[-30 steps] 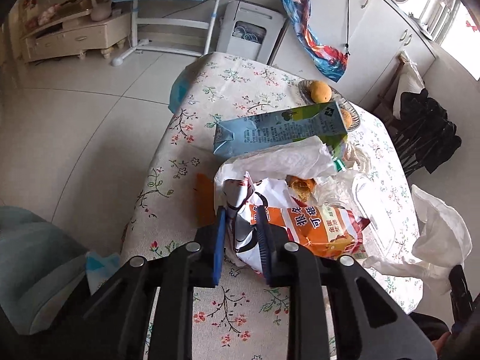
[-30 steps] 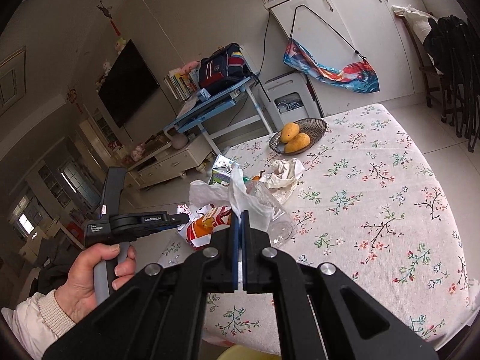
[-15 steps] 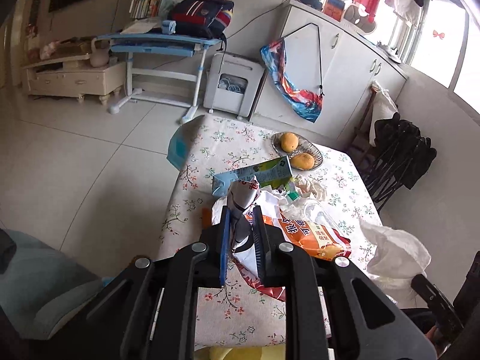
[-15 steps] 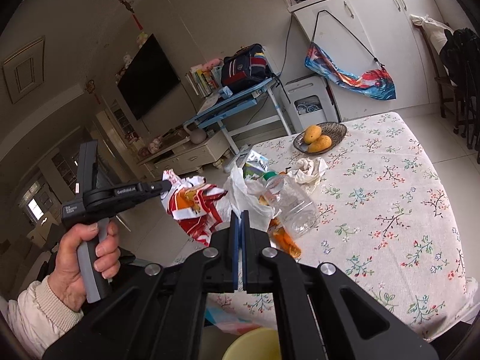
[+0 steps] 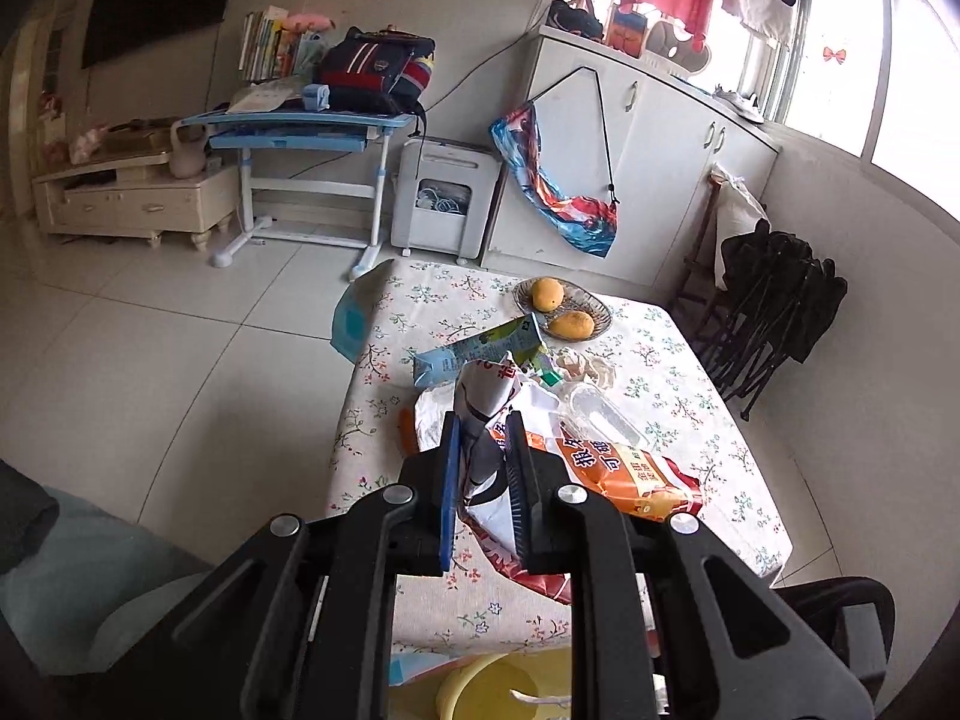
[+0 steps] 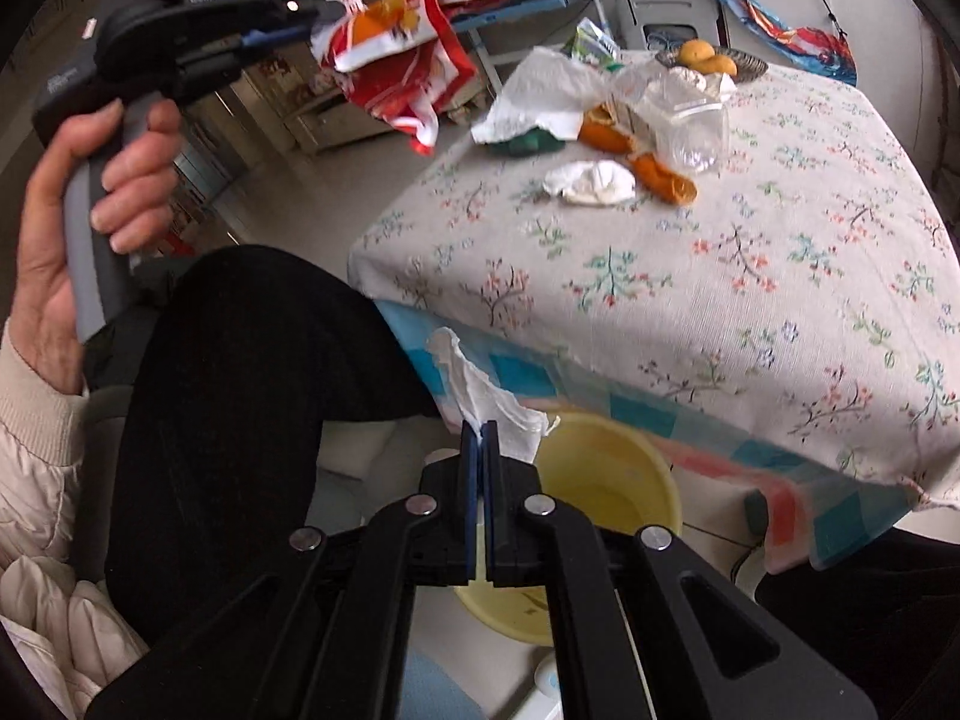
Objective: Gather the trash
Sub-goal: 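Carry the chip bag down to the yellow basin and open the left tool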
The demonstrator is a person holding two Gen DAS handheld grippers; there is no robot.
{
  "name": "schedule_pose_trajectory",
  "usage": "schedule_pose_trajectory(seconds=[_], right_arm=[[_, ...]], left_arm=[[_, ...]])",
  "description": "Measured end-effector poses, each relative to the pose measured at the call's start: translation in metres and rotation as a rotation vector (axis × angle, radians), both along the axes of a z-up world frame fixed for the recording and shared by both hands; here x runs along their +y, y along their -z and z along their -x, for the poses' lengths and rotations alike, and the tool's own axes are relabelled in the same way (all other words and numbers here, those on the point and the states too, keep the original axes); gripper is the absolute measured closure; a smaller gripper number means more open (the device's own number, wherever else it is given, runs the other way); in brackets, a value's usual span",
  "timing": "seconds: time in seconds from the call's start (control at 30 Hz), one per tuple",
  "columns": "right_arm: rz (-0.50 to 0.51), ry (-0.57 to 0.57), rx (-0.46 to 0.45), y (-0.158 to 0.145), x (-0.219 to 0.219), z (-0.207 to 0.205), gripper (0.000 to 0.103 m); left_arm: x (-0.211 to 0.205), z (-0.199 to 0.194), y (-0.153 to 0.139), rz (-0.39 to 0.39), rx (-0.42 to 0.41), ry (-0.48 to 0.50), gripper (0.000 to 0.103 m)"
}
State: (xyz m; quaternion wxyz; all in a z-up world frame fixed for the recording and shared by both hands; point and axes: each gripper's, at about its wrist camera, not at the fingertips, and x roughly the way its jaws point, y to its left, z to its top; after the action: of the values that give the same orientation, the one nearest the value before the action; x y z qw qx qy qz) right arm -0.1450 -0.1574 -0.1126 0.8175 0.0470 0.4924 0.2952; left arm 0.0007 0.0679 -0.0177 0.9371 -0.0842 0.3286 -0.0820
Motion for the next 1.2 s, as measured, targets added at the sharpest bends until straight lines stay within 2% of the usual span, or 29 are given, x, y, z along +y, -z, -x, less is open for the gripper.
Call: schedule_pose_trajectory(seconds=[0.1,0.13,0.17,0.2,0.23,0.3,0.47,0.6,0.73,0.9,1.07,1.13,1.2], right_arm=[[0.052,0.003,0.027,0.014,0.004,-0.001,0.100],[0.063,0.006,0.041,0.020,0.004,-0.001,0.094],[0.072,0.018,0.050,0.024,0.002,-0.002,0.084],[0.076,0.033,0.051,0.025,0.000,-0.003,0.059],[0.072,0.041,0.041,0.024,-0.001,-0.001,0.054],[0.052,0.060,0.018,0.018,-0.005,-0.001,0.054],[-0.024,0.158,-0.129,-0.009,-0.024,0.004,0.053],[-0.038,0.271,-0.282,-0.035,-0.042,0.013,0.039],[-0.037,0.409,-0.388,-0.050,-0.063,0.021,0.028],[-0.077,0.514,-0.397,-0.053,-0.087,0.021,0.026],[-0.076,0.509,-0.397,-0.051,-0.085,0.021,0.026],[-0.071,0.500,-0.399,-0.051,-0.082,0.023,0.026],[-0.067,0.494,-0.400,-0.050,-0.081,0.026,0.026]], left_arm=[[-0.006,0.013,0.004,-0.018,0.004,0.018,0.088],[-0.009,0.017,0.007,-0.027,0.005,0.023,0.088],[-0.011,0.021,0.009,-0.034,0.007,0.028,0.088],[-0.013,0.024,0.011,-0.038,0.011,0.034,0.088],[-0.015,0.028,0.014,-0.046,0.015,0.040,0.088],[-0.019,0.033,0.021,-0.062,0.024,0.051,0.088],[-0.028,0.043,0.037,-0.074,0.056,0.082,0.088],[-0.039,0.054,0.041,-0.092,0.062,0.108,0.088],[-0.050,0.067,0.048,-0.120,0.070,0.140,0.088],[-0.067,0.082,0.069,-0.175,0.109,0.189,0.088],[-0.086,0.093,0.101,-0.239,0.184,0.255,0.088],[-0.092,0.096,0.115,-0.254,0.228,0.294,0.085],[-0.098,0.100,0.121,-0.280,0.239,0.310,0.077]])
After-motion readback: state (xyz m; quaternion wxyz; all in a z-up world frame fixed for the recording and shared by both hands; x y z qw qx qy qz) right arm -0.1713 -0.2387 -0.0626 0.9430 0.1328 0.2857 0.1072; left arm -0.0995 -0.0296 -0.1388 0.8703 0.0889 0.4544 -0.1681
